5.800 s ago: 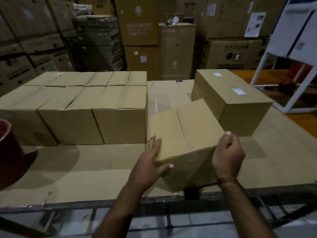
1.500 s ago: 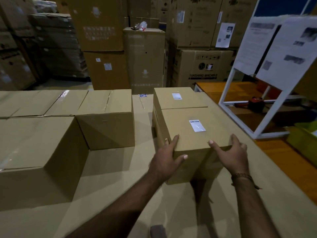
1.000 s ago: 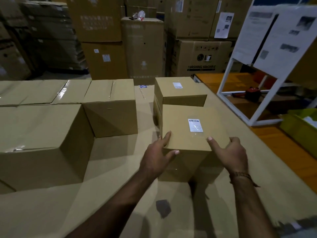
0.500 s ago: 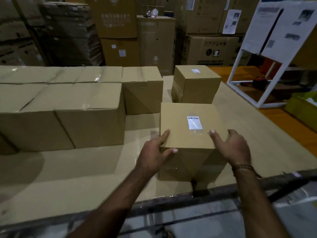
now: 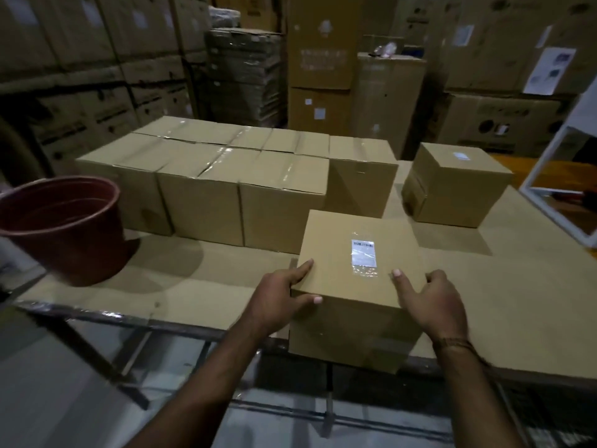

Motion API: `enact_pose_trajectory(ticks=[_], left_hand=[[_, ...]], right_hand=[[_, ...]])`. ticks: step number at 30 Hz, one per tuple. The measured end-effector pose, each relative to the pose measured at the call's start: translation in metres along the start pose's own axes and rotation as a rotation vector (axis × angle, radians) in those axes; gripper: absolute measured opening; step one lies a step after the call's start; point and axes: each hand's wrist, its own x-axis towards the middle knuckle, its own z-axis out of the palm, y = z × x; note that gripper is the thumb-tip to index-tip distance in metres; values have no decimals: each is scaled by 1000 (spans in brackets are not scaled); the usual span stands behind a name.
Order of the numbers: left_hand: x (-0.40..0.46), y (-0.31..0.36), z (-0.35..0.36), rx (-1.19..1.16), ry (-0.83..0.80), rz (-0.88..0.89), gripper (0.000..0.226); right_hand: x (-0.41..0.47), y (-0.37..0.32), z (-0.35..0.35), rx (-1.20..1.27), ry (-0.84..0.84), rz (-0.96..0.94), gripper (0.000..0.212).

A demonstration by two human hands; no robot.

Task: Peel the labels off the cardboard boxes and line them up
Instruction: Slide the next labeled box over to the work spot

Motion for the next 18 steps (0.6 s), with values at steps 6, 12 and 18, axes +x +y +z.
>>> enact_pose_trajectory(ticks=[6, 12, 18], left_hand=[[-11, -23, -53, 26, 26, -87, 87], [-14, -41, -95, -3, 123, -183, 65], [-5, -66, -131, 86, 172, -230, 66]], right_hand=[[-7, -42, 39, 2, -91, -68, 87], [-14, -84, 75, 13, -171, -128, 80], [-30, -130, 105, 28, -215, -171, 71]])
